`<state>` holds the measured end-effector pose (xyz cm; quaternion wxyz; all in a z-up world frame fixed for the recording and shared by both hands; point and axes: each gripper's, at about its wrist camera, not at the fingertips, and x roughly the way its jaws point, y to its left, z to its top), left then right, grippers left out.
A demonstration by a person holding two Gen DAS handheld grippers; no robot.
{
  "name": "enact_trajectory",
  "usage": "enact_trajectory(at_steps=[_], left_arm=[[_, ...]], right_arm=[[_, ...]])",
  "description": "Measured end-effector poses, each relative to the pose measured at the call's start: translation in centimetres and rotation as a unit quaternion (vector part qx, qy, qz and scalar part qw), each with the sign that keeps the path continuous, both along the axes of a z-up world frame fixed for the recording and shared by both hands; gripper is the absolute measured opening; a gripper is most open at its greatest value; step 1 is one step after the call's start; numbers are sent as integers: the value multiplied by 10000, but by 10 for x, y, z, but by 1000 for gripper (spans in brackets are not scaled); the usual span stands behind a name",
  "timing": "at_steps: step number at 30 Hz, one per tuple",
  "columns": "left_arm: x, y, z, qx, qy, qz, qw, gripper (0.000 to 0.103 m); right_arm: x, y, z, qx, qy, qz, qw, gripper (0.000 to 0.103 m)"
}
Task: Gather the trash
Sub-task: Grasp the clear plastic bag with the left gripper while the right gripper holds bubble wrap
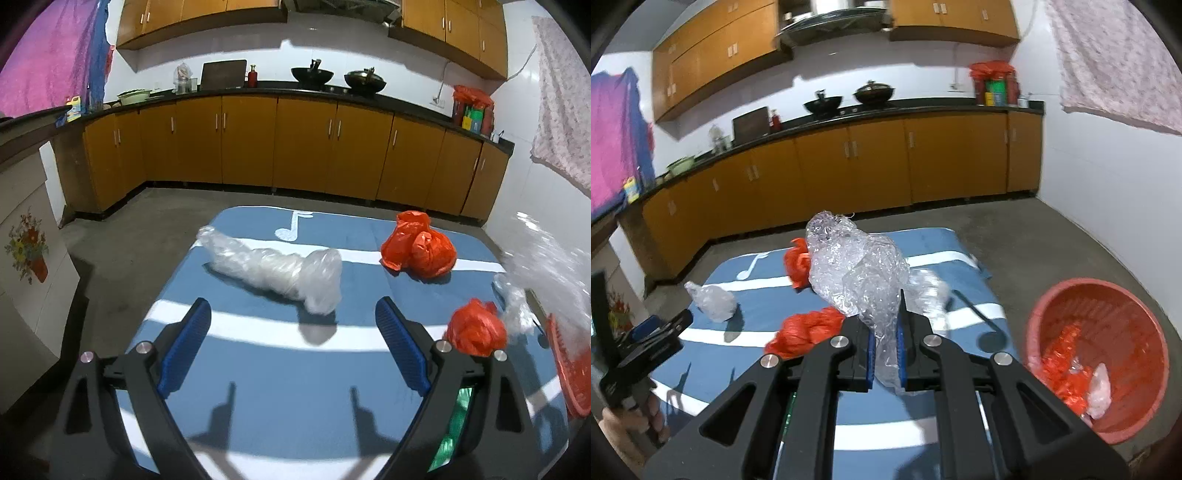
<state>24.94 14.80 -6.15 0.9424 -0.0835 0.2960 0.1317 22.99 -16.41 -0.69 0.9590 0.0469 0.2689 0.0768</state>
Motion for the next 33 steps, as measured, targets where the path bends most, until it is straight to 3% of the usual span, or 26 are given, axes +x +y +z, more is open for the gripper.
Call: enact_trajectory(at_steps=[9,11,13,16,25,33], left_arm=[[60,-3,-12,6,364,82,9993,62],[69,-3,-18,5,483,65,9988,51],[76,-3,-24,-77,635,-42,9979,24],[76,-5,-26,-71,670,-156,9976,10],[45,-25,0,113,332,-596,9976,6],[10,-46,41,11,-13,-1019,9948,6]], right_arm=[[-1,-36,-12,5,171,-282,9995,9],[-1,-42,-15,6,205,-328,9993,9],[0,-47,-17,23,238,-373,9990,9],[-2,-53,-20,91,265,-426,9987,9],[-15,-60,-10,169,170,-515,9984,9],[-36,-77,3,249,65,-725,9970,9]])
